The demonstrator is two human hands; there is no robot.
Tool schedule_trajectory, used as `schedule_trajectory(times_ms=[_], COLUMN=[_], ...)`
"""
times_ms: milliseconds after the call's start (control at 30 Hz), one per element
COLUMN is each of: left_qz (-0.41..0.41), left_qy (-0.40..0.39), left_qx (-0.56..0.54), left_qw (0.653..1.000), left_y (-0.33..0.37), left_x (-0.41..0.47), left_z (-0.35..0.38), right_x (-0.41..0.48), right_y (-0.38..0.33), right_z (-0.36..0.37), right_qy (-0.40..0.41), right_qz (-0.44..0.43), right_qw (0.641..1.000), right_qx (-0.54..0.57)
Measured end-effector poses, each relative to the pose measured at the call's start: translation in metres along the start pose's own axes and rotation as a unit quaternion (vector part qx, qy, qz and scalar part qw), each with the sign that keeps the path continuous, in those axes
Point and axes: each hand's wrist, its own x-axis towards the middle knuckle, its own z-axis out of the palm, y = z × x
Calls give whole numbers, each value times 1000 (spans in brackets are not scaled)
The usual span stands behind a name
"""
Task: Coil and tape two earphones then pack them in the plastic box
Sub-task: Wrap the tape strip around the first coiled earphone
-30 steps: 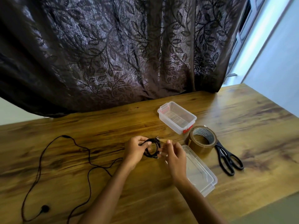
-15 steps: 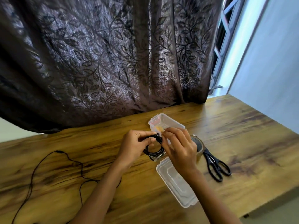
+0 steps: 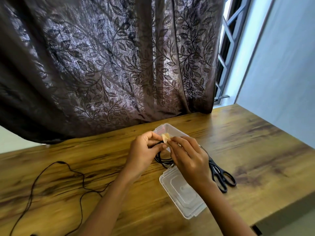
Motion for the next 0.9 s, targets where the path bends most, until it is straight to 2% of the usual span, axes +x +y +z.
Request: schedule_trajectory(times_ms=[200,433,500,600,733,800,867,900], left_qz=[0,-40,-47,-47,-45,-42,-37,-33], left_qy=[7,-7,-6,-12,-20,-19,-23,-27], left_qx=[-19,-153,-166,-165,-172,-175,-174,-172], left_qw=[1000,987,985,985,984,984,984,984], left_y=[8,17,17,18,17,18,20,21], left_x=[-4,-8,-8,-8,-9,-10,-11,-11], left_z=[4,6,6,8,9,9,8,8], right_x=[0,3,2,2,10,16,21,24], right_y=[0,6,6,7,7,7,8,10], right_z=[-7,-16,-17,-20,-25,-30,-35,-37], right_qy=[-18,-52,-76,-75,-96,-122,-144,-150], right_qz=[3,4,14,101,210,262,315,334], right_qw=[1000,999,997,982,909,848,766,737], right_qx=[1,6,31,144,346,445,542,569])
